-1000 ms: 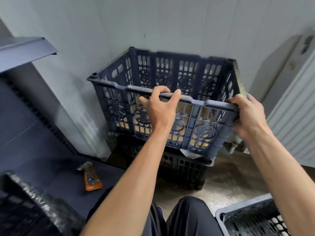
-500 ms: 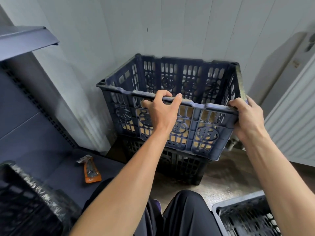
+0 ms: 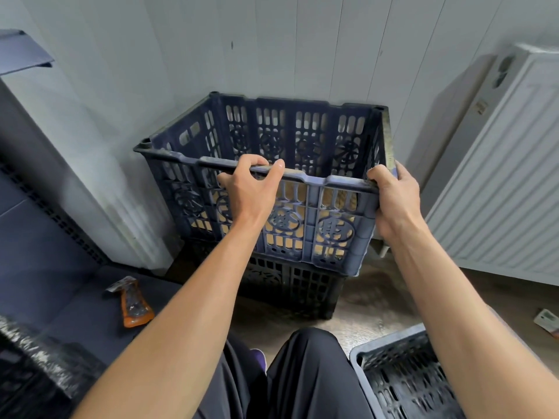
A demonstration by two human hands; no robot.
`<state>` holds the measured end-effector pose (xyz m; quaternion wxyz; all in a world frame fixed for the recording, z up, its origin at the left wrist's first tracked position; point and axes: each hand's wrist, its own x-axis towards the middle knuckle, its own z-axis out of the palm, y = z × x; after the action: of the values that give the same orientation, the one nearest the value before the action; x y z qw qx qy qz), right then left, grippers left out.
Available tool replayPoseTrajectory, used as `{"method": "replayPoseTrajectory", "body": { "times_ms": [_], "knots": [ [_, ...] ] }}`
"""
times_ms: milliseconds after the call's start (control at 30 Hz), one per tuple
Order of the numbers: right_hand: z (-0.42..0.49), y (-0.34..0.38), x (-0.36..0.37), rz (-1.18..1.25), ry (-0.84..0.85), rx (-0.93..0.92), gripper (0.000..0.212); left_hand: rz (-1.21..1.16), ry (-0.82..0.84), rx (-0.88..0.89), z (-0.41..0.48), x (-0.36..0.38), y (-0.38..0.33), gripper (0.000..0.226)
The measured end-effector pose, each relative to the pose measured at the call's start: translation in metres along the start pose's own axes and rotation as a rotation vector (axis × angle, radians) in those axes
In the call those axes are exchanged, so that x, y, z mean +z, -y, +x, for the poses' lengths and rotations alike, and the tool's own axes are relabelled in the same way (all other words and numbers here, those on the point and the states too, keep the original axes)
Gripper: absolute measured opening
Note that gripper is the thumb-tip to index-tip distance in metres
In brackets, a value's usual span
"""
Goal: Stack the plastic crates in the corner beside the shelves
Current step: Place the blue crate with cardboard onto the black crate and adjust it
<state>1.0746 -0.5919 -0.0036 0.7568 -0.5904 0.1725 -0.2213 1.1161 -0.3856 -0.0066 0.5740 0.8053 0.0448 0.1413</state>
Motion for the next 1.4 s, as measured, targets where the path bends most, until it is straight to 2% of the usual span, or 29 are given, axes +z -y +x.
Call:
{"method": "replayPoseTrajectory", "body": {
  "times_ms": [167, 500, 667, 1100, 1400],
  "knots": [
    [0.0, -0.001, 0.001, -0.003, -0.012, -0.006, 0.007, 0.007, 0.011, 0.012, 0.002, 0.0, 0.003, 0.028],
    [0.001, -0.002, -0.004, 0.055, 0.037, 0.024, 0.015, 0.019, -0.023, 0.045, 0.001, 0.001, 0.004, 0.027],
    [0.001, -0.001, -0.003, 0.075, 0.034, 0.02, 0.009, 0.032, -0.03, 0.058, 0.002, 0.002, 0.005, 0.027],
    [0.002, -0.004, -0.007, 0.104, 0.015, 0.009, 0.009, 0.029, -0.008, 0.1, 0.004, -0.003, -0.005, 0.023],
    [0.005, -0.006, -0.002, 0.092, 0.035, -0.006, 0.014, 0.041, -0.001, 0.041, -0.001, -0.005, -0.001, 0.023]
  ]
}}
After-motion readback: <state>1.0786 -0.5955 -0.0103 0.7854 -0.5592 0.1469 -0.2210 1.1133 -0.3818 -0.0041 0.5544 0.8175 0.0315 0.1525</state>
